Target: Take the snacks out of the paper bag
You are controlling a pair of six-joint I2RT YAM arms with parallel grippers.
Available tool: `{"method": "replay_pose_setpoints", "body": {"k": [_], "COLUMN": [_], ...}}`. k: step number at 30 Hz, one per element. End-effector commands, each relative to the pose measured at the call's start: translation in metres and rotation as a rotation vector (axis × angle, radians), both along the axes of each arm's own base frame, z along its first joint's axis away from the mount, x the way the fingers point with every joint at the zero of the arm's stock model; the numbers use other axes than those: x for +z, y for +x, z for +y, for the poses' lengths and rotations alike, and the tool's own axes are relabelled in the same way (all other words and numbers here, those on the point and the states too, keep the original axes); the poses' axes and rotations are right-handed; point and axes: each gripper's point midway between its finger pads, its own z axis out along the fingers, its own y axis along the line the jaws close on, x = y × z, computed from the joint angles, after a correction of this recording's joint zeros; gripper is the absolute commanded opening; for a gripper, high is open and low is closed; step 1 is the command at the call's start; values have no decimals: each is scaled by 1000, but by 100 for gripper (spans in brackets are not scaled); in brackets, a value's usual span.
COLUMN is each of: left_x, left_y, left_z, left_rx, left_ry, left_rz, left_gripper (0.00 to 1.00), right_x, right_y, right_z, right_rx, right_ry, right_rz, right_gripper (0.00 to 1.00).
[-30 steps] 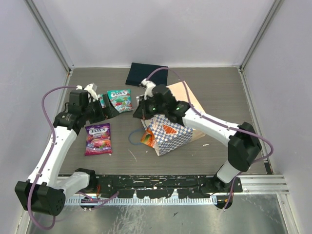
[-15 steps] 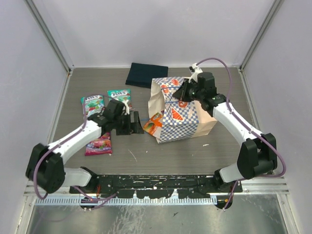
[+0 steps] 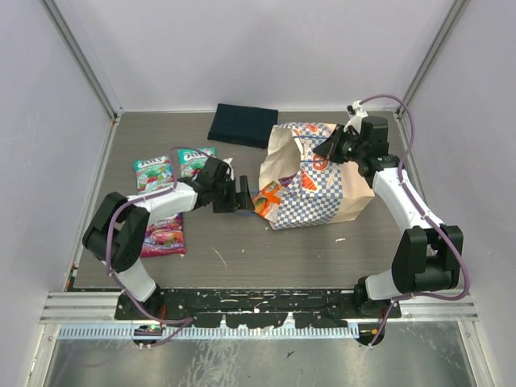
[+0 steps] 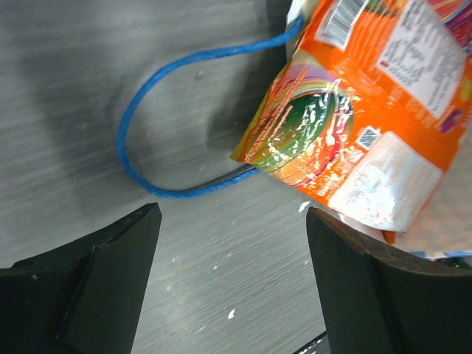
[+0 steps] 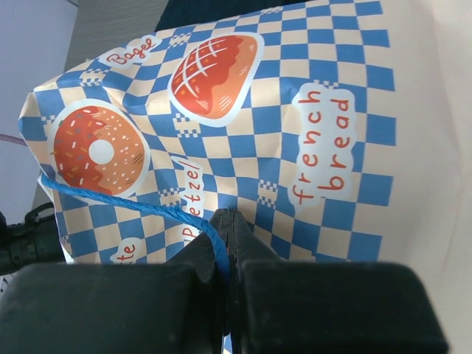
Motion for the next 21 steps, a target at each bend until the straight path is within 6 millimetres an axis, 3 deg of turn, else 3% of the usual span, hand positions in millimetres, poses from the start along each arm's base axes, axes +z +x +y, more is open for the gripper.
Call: {"method": "replay_pose_setpoints", "body": {"k": [1,12,21], "left_x": [48,19,-8], "left_y": [42,54,57], "left_z": [-38,-81,-84], "left_rx": [-28,-84,-115], "left_ry": [-144,-159,-88], "left_rz": [-165,-123,-118], "left_gripper": [81,80,56], "right_x": [7,6,13], "right_y": [-5,-4,-6], "right_z": [-6,-8,-14], "right_rx": [30,55,47], "right_ry": [-10,3,6], "right_rz": [-44,-44,-63], "right_gripper": [1,1,1]}}
